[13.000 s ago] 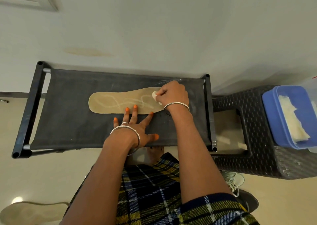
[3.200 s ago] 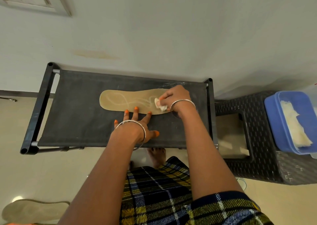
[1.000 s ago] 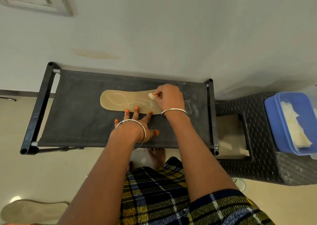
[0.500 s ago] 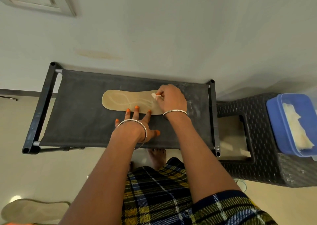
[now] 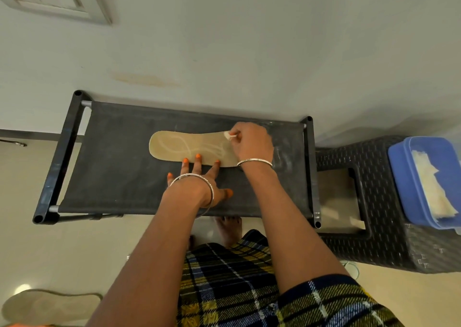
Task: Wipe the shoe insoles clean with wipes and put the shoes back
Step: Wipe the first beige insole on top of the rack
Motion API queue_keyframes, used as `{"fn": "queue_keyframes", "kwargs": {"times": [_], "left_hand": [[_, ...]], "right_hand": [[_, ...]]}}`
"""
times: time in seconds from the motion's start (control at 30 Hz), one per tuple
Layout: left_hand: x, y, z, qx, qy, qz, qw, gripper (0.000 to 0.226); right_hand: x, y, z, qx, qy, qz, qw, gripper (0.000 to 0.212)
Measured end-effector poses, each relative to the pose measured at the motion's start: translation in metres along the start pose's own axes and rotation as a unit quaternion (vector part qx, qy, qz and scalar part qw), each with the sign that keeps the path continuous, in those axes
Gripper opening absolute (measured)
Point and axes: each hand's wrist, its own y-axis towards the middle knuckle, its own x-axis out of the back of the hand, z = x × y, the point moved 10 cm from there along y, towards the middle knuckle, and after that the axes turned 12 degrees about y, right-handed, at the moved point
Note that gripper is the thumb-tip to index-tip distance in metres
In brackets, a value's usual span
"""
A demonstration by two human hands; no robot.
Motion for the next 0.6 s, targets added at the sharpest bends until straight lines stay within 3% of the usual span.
{"fn": "queue_keyframes", "kwargs": {"times": [0.13, 0.3, 0.37, 0.5, 0.6], "left_hand": [[0.001, -0.001, 0.001, 0.006, 0.002, 0.001, 1.0, 0.083], [0.001, -0.002, 0.0, 0.009, 0.003, -0.005, 1.0, 0.083], [0.002, -0.002, 0.0, 0.008, 0.002, -0.004, 1.0, 0.082], [0.001, -0.002, 0.0, 0.009, 0.001, -0.001, 1.0, 0.082], [0.001, -0.001, 0.0, 0.01, 0.001, 0.0, 1.0, 0.082]], "right_hand": [[0.022, -0.001, -0.021, -0.059, 0.006, -0.075, 0.995, 0.02], [-0.006, -0.005, 0.021, 0.034, -0.033, 0.016, 0.999, 0.025], [-0.006, -0.006, 0.024, 0.041, -0.036, 0.017, 0.998, 0.024], [0.022, -0.001, -0.012, -0.051, -0.005, -0.058, 0.997, 0.021], [0.023, 0.001, -0.016, -0.058, -0.004, -0.058, 0.997, 0.022]]}}
